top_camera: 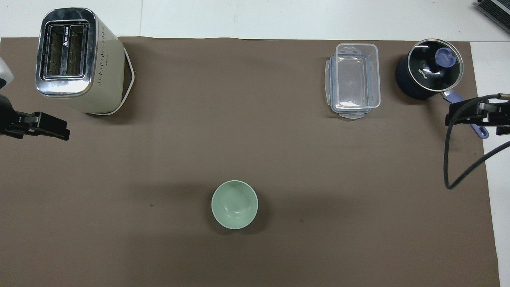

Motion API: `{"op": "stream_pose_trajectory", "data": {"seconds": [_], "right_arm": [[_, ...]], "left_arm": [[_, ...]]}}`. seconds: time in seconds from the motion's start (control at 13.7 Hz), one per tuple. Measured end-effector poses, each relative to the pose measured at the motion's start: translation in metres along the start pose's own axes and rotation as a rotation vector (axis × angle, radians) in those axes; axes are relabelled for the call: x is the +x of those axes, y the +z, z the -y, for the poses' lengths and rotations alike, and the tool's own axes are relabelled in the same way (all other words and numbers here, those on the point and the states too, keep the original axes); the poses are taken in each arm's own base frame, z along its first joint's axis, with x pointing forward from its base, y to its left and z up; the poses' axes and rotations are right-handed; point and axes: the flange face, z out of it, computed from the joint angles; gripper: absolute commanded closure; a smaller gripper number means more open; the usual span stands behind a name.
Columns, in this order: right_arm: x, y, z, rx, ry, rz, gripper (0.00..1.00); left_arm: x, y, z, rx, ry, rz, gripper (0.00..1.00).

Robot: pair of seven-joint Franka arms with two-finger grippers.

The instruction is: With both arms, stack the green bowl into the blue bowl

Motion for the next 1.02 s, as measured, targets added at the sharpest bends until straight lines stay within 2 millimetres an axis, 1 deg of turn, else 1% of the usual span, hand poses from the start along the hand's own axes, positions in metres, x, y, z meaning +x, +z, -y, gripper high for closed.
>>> {"op": "stream_pose_trajectory", "data": {"seconds": [0.51,1.02], "right_arm": [[-0.0081,0.0059,0.0099,-0.01,-0.027,0.049,0.0],[-0.0089,0.0076,0.0099,-0.011,-0.029,0.053,0.0]], "left_arm": [[0.0,0.0,0.0,0.0,0.0,0.0,0.0],[0.0,0.0,-0.0001,0.0,0.0,0.0,0.0]]}}
